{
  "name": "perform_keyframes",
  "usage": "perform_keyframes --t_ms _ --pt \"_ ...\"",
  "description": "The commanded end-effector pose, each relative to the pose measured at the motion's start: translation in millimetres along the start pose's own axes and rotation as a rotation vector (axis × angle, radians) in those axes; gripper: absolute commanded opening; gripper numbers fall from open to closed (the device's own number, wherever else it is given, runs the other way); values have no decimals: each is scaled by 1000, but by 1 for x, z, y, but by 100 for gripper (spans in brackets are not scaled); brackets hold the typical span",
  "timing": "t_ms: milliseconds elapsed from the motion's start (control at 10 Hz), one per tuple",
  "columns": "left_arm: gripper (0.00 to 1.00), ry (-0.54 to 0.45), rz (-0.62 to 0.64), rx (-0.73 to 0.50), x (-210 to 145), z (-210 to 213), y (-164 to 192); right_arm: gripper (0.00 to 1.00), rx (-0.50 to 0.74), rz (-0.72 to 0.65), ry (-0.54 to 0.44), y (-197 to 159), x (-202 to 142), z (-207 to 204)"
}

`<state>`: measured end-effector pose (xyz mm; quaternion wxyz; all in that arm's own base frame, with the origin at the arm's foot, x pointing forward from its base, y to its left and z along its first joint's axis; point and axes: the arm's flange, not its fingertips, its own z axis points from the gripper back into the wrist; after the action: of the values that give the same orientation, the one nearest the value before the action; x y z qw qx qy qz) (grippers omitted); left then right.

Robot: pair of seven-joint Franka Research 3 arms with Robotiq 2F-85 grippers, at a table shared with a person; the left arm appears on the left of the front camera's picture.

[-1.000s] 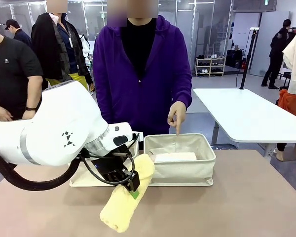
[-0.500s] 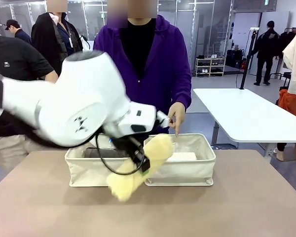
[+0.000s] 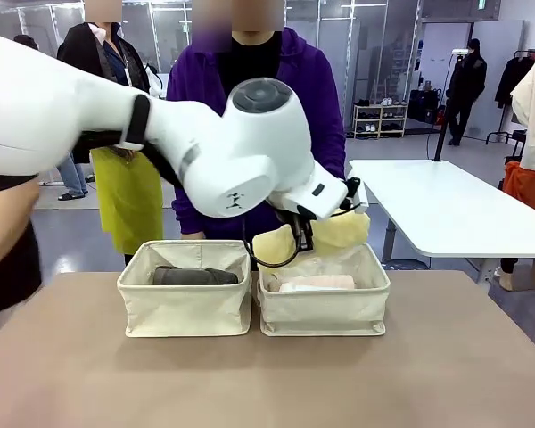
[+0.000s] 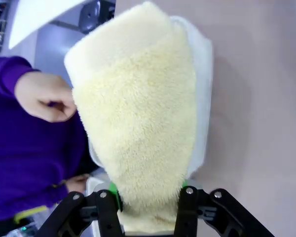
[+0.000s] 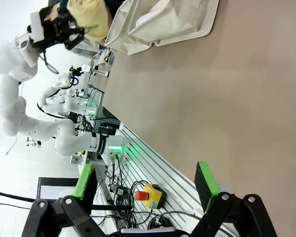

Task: Divide the towels into two baskets.
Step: Pick up one hotel-folded towel from the bottom of the table and place it in the Fabric basket indicated by the person.

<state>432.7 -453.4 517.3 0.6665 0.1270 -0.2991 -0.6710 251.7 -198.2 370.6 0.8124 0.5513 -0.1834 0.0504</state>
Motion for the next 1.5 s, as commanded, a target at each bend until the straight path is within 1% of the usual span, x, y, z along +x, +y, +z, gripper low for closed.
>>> perform_keyframes --t_ms 0,100,300,600,700,900,1000,1100,1300,1400 --pt "42 23 -88 36 26 -30 10 100 6 2 -8 5 -2 1" --pt "42 56 -119 17 32 -45 14 100 6 2 -8 5 -2 1" --pt "42 59 -122 -28 39 -68 21 100 6 2 -8 5 -2 1" --pt "42 188 -165 -42 46 -107 21 100 6 2 -8 5 -2 1" --pt "42 210 -165 -42 50 -116 23 100 6 2 -8 5 -2 1" --pt "44 208 -177 -72 51 -125 21 100 6 2 -8 5 -2 1" --pt "57 207 -167 -76 49 -126 20 100 6 2 -8 5 -2 1" --pt "73 205 -163 -74 48 -126 20 100 6 2 -8 5 -2 1" --pt "100 205 -160 -72 47 -124 20 100 6 2 -8 5 -2 1" --pt "100 208 -160 -71 47 -124 19 100 6 2 -8 5 -2 1"
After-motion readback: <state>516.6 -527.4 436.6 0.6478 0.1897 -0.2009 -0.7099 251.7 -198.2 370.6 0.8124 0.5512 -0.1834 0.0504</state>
